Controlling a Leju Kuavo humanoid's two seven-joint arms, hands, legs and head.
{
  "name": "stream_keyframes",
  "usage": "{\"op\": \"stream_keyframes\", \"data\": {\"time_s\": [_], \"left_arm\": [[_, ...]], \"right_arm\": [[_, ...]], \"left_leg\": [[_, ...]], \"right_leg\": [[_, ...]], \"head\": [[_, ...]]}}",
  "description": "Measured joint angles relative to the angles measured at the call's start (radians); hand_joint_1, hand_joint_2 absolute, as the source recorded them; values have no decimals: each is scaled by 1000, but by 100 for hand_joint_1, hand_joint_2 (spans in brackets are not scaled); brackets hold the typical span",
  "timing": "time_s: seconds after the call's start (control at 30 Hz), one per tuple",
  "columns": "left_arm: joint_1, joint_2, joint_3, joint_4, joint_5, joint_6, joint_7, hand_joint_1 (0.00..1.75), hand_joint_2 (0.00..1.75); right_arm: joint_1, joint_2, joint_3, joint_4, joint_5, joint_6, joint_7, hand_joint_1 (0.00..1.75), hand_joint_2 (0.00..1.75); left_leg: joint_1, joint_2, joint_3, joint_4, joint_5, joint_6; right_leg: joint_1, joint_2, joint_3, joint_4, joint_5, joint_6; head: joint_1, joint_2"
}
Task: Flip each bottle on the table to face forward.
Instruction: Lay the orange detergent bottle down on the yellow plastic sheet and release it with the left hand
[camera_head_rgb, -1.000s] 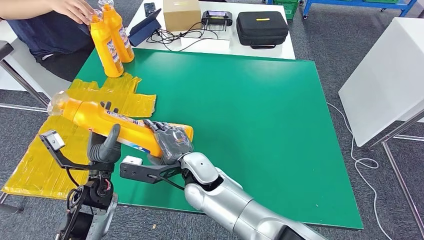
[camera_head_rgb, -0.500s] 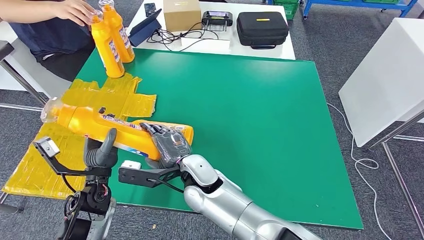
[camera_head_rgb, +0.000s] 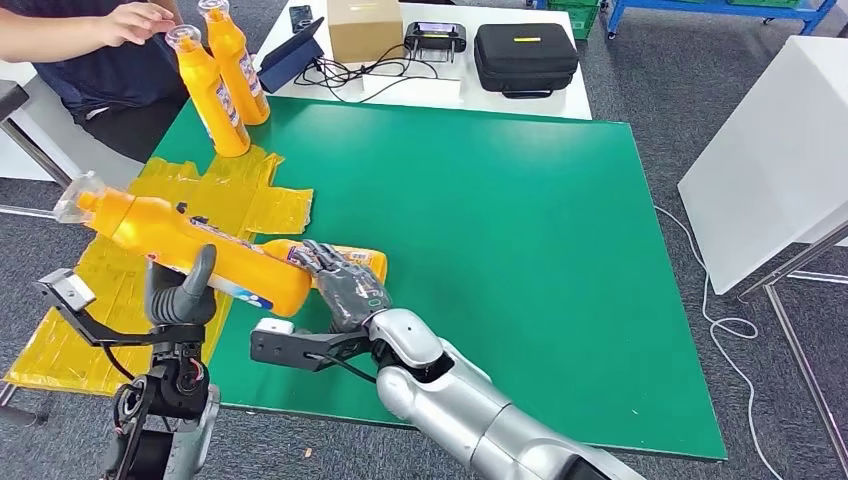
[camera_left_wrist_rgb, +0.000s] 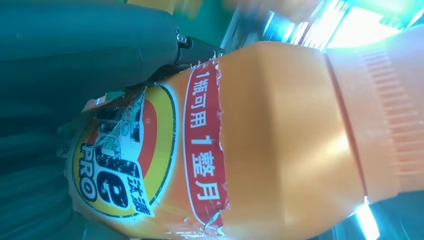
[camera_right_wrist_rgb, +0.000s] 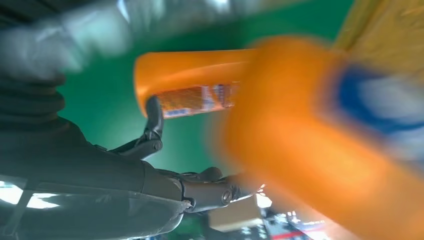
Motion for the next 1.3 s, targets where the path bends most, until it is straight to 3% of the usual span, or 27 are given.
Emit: {"op": "stream_keyframes", "data": {"time_s": [0.17,0.33,0.57,0.7,1.0,1.23,1.27,1.3], "left_arm": [[-33,0,104,0,-427,225,-97,175,175],[-68,8,211,28,-835,439,-133,175,175],[-77,61,233,154,-1225,683,-147,175,175],[-95,102,198,287,-1286,708,-144,175,175],[-209,164,64,718,-1353,717,-140,175,175],[-252,173,42,859,-1432,719,-146,175,175],[-257,175,41,872,-1433,719,-149,171,175],[-261,177,39,883,-1433,719,-153,133,175]], "right_arm": [[46,-59,-134,-151,10,41,-2,0,0],[122,-113,-253,-346,19,64,-21,0,0],[184,-164,-310,-481,0,71,-43,0,0],[189,-183,-315,-501,-27,73,-56,0,0],[169,-200,-318,-497,-78,82,-86,0,0],[143,-199,-315,-469,-102,85,-99,0,0],[140,-200,-314,-466,-105,86,-101,0,0],[137,-200,-314,-463,-109,86,-102,0,0]], "left_leg": [[0,0,0,0,0,0],[0,0,0,0,0,0],[0,0,0,0,0,0],[0,0,0,0,0,0],[-1,0,-1,0,0,0],[-1,-1,0,0,0,0],[-1,-1,1,0,0,0],[-1,-1,1,0,0,0]], "right_leg": [[0,0,0,0,0,0],[0,0,0,0,0,0],[0,0,0,0,0,0],[0,0,0,0,0,0],[0,0,0,0,1,0],[0,-1,1,0,0,0],[0,-1,1,1,0,0],[0,0,1,1,0,0]], "head": [[0,0],[0,0],[0,0],[0,0],[0,0],[0,0],[0,0],[0,0]]}}
